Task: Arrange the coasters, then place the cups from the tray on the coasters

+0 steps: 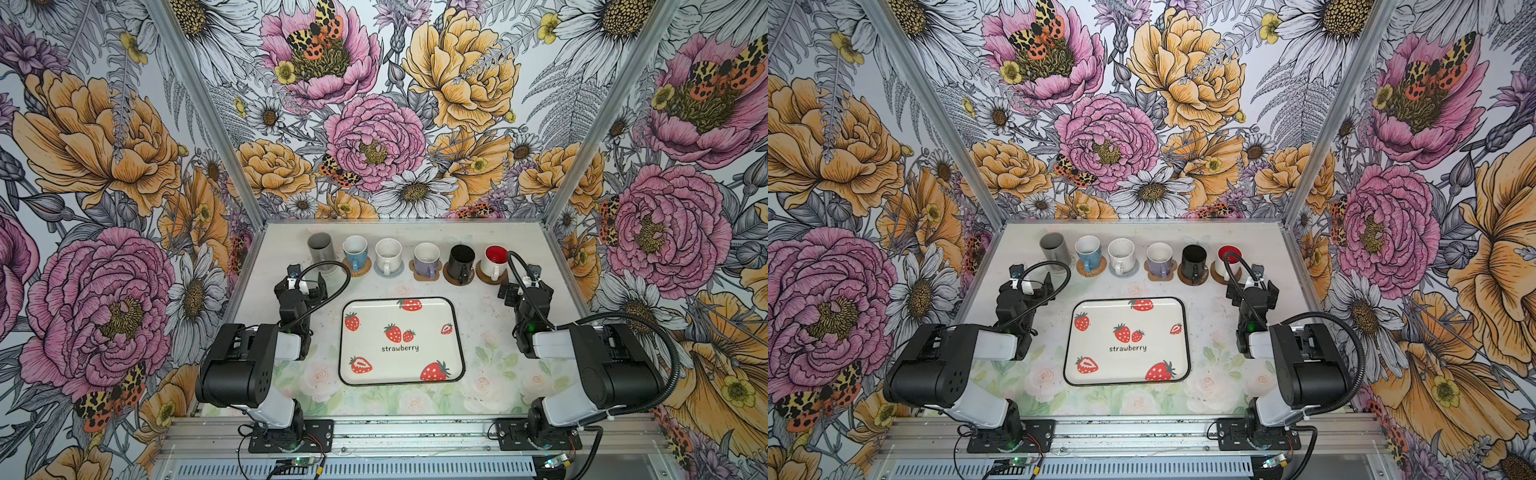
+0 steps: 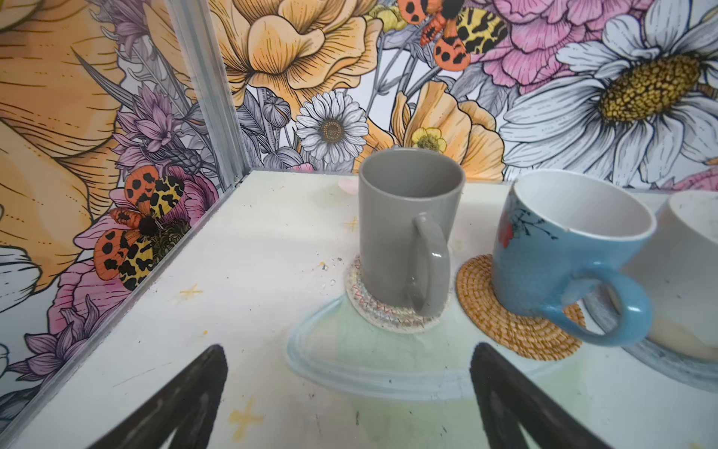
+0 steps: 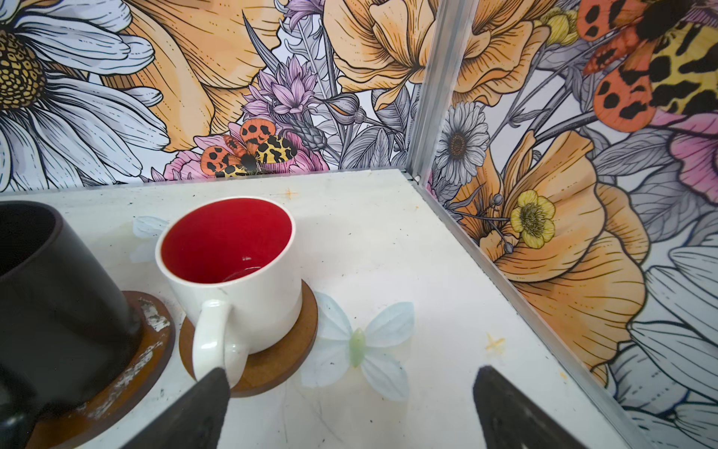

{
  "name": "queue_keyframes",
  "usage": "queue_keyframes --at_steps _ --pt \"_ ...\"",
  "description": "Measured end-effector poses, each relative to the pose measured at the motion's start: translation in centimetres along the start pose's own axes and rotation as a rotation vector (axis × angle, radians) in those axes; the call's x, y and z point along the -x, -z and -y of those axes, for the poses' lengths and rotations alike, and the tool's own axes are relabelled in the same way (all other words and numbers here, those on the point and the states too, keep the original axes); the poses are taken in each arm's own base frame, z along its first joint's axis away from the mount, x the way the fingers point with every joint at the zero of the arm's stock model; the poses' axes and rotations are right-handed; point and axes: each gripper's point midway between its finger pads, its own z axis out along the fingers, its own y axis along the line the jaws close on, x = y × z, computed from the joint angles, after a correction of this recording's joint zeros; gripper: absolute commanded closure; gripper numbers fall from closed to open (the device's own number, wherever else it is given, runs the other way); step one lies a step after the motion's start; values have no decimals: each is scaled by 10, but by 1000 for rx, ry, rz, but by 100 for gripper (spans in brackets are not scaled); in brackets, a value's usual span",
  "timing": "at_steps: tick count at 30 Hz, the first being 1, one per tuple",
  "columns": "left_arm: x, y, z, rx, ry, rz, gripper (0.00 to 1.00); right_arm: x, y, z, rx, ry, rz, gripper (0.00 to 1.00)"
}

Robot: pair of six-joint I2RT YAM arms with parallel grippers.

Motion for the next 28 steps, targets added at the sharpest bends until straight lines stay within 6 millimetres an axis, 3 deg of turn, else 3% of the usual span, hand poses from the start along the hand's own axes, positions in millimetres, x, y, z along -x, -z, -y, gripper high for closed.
queue_keyframes --at_steps 28 --pt "-8 -1 -4 4 13 -34 1 -3 0 -2 9 -3 -11 0"
